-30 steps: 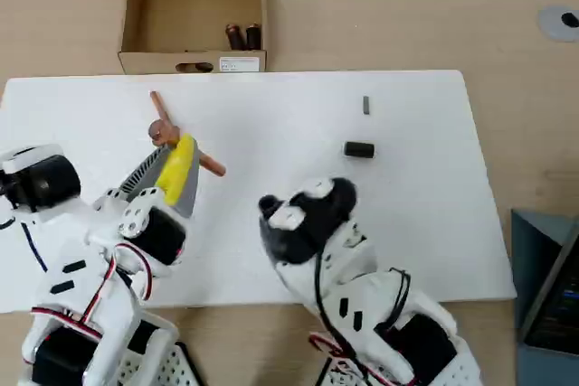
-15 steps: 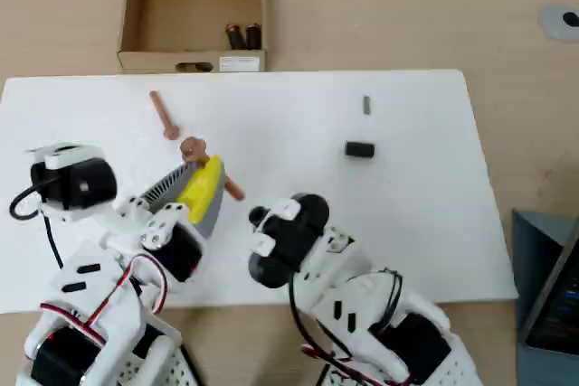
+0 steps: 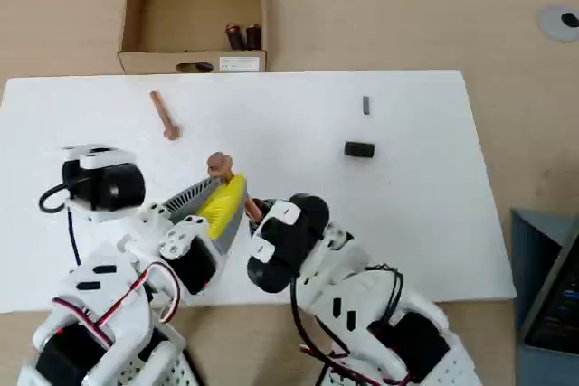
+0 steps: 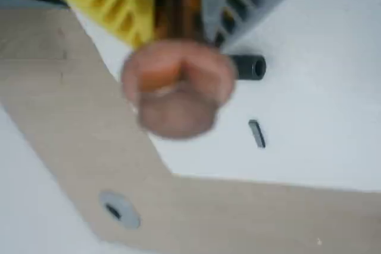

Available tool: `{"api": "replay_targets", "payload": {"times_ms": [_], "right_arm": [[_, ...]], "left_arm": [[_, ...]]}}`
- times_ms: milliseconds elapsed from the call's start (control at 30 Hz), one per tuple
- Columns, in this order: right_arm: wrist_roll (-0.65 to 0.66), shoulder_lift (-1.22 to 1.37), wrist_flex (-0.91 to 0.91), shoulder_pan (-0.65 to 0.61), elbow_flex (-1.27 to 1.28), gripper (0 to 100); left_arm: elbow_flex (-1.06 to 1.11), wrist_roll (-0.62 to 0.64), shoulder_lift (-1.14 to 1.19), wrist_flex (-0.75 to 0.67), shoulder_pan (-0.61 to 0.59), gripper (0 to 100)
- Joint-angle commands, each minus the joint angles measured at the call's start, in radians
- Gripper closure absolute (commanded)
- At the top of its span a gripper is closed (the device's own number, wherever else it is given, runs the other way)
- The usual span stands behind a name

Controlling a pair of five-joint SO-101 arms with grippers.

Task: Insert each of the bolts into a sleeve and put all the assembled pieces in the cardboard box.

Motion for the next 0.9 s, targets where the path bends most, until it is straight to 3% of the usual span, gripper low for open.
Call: {"api": "replay_targets", "payload": {"times_ms": [0, 300, 700, 867], "right_arm": [[0.008, -0.14, -0.026, -0.012, -0.019, 98.9], [0.006, -0.14, -0.025, -0.012, -0.019, 98.9], [0.006, -0.14, -0.026, -0.012, -0.025, 98.9], [0.006, -0.14, -0.028, -0.012, -0.025, 98.9]], "left_arm": [[-0.002, -0.006, -0.002, -0.009, 0.003, 100], [-0.008, -0.006, -0.004, -0.054, -0.114, 100], [0.035, 0.031, -0.002, -0.127, -0.11, 100], [0.075, 0.044, -0.002, -0.129, -0.051, 100]]}}
